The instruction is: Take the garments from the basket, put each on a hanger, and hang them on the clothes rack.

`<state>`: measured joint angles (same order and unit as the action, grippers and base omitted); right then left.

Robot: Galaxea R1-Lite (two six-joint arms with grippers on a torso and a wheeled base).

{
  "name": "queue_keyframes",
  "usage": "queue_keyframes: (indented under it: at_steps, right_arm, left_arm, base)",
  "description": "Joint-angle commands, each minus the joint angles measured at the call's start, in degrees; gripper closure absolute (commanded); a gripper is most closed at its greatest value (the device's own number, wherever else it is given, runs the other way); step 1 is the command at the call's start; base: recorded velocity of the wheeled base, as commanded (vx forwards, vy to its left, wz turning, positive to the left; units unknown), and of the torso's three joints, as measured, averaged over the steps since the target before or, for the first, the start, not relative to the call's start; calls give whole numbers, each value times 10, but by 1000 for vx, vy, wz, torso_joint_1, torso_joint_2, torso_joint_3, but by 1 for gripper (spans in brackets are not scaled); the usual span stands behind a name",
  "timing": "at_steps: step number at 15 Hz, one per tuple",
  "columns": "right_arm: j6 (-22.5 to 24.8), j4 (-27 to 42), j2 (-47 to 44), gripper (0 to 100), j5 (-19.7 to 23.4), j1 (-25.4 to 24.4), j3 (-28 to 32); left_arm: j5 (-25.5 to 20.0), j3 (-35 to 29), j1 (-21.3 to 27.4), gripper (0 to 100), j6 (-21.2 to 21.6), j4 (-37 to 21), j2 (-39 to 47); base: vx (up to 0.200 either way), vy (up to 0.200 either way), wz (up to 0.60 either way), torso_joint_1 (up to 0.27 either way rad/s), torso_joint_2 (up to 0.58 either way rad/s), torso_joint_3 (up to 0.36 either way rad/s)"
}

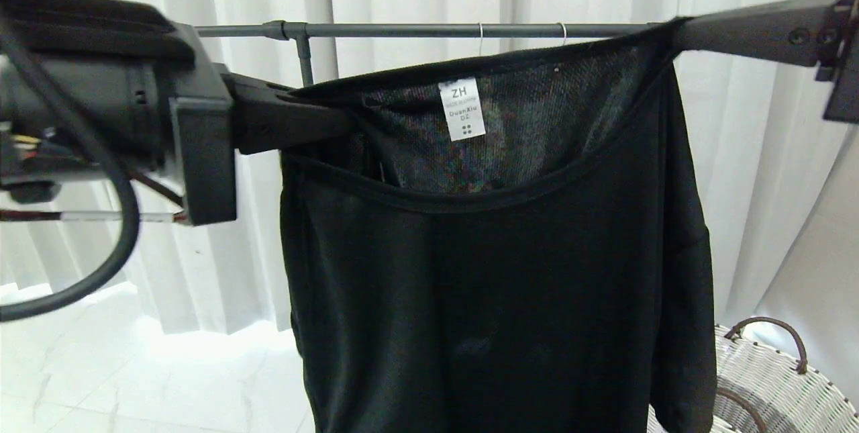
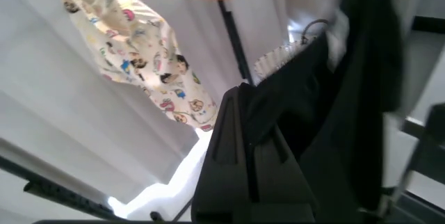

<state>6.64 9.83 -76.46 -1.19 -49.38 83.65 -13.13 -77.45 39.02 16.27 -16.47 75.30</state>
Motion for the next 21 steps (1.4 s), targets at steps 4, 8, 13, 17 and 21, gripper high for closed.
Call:
queue_keyframes:
  at_steps: [4, 8, 13, 17, 21]
  right_arm:
    - [-1, -81, -80, 100, 3, -4, 7]
    - [-1, -81, -80, 100, 3, -6, 6]
    - [-1, -76, -71, 100, 1, -4, 3]
    - [0, -3, -15, 100, 1, 6, -7]
    - [32, 41, 18, 100, 1, 3, -26]
  left_arm:
    - [9, 44, 74, 100, 2, 0, -55]
    - [10, 48, 87, 100, 2, 0, -54]
    - [13, 51, 78, 100, 2, 0, -54]
    - [66, 18, 11, 100, 3, 2, -15]
    - [88, -79, -31, 100, 1, 3, 62]
  base:
    - [0, 0, 0, 0, 0, 0]
    - [0, 0, 0, 0, 0, 0]
    - [0, 0, 0, 0, 0, 0]
    - [0, 0, 0, 0, 0, 0]
    - [0, 0, 0, 0, 0, 0]
